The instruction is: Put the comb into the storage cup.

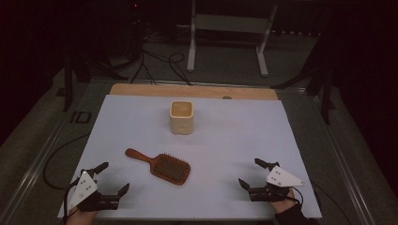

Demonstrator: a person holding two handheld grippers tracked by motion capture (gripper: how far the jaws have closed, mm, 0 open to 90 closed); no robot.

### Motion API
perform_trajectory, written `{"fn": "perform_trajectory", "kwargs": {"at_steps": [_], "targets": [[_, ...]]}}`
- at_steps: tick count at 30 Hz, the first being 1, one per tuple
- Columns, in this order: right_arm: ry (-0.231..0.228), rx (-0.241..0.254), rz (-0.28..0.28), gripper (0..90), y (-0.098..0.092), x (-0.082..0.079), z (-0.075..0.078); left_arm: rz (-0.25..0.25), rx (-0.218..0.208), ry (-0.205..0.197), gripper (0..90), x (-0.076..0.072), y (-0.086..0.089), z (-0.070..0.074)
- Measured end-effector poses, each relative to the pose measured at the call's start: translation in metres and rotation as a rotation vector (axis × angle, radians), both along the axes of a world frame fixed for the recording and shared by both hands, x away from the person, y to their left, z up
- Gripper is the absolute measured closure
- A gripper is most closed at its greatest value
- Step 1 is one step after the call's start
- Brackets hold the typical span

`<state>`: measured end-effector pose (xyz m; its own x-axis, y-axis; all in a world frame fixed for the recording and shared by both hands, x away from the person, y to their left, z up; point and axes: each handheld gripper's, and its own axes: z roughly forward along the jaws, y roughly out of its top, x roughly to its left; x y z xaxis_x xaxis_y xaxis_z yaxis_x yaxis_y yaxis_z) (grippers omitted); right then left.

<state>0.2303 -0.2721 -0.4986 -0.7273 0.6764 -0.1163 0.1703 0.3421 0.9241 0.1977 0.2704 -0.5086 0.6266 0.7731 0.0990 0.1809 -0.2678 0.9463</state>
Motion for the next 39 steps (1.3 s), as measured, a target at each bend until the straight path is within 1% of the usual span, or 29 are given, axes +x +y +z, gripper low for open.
{"fn": "perform_trajectory", "kwargs": {"at_steps": [3,6,7,12,15,16,18,22,25,26,28,29,32,33,36,39], "targets": [[0.000,-0.005,0.001,9.2,0.000,0.000,0.000,-0.003,0.012,0.003,0.0,0.000,-0.002,0.000],[-0.004,0.005,-0.003,9.2,0.000,0.000,0.001,-0.002,0.015,0.011,0.0,0.001,-0.003,-0.001],[-0.005,0.004,-0.002,9.2,-0.001,0.001,0.001,0.002,0.022,0.006,0.0,0.001,-0.003,-0.001],[0.008,0.003,-0.008,9.2,-0.003,0.002,-0.001,-0.008,0.014,0.007,0.0,0.001,-0.003,0.000],[0.002,0.008,-0.012,9.2,-0.002,0.001,0.001,-0.016,0.025,0.010,0.0,-0.001,-0.003,0.000],[-0.011,0.001,-0.012,9.2,-0.001,-0.001,0.003,-0.018,0.021,0.007,0.0,-0.002,-0.003,0.001],[-0.014,-0.009,-0.015,9.2,-0.001,-0.001,0.003,-0.021,0.019,0.005,0.0,-0.002,-0.003,0.003],[-0.015,0.003,-0.028,9.2,-0.001,0.000,0.003,-0.041,0.017,0.017,0.0,-0.002,-0.004,0.007],[-0.019,0.012,-0.033,9.2,-0.002,0.000,0.004,-0.046,0.016,0.023,0.0,-0.003,-0.005,0.009],[-0.021,0.015,-0.032,9.2,-0.002,0.000,0.004,-0.055,0.009,0.024,0.0,-0.003,-0.005,0.012],[-0.023,0.014,-0.032,9.2,-0.002,0.000,0.004,-0.061,0.012,0.026,0.0,-0.003,-0.006,0.014],[-0.026,0.015,-0.030,9.2,-0.002,0.000,0.004,-0.067,0.017,0.023,0.0,-0.004,-0.006,0.018],[-0.029,0.023,-0.029,9.2,-0.002,0.000,0.005,-0.071,0.012,0.027,0.0,-0.004,-0.006,0.022],[-0.030,0.026,-0.032,9.2,-0.002,-0.001,0.005,-0.074,0.010,0.027,0.0,-0.004,-0.006,0.026],[-0.030,0.026,-0.032,9.2,-0.002,0.000,0.005,-0.077,0.001,0.025,0.0,-0.003,-0.005,0.033],[-0.031,0.026,-0.032,9.2,-0.002,-0.001,0.005,-0.077,0.007,0.018,0.0,-0.001,-0.004,0.040]]}}
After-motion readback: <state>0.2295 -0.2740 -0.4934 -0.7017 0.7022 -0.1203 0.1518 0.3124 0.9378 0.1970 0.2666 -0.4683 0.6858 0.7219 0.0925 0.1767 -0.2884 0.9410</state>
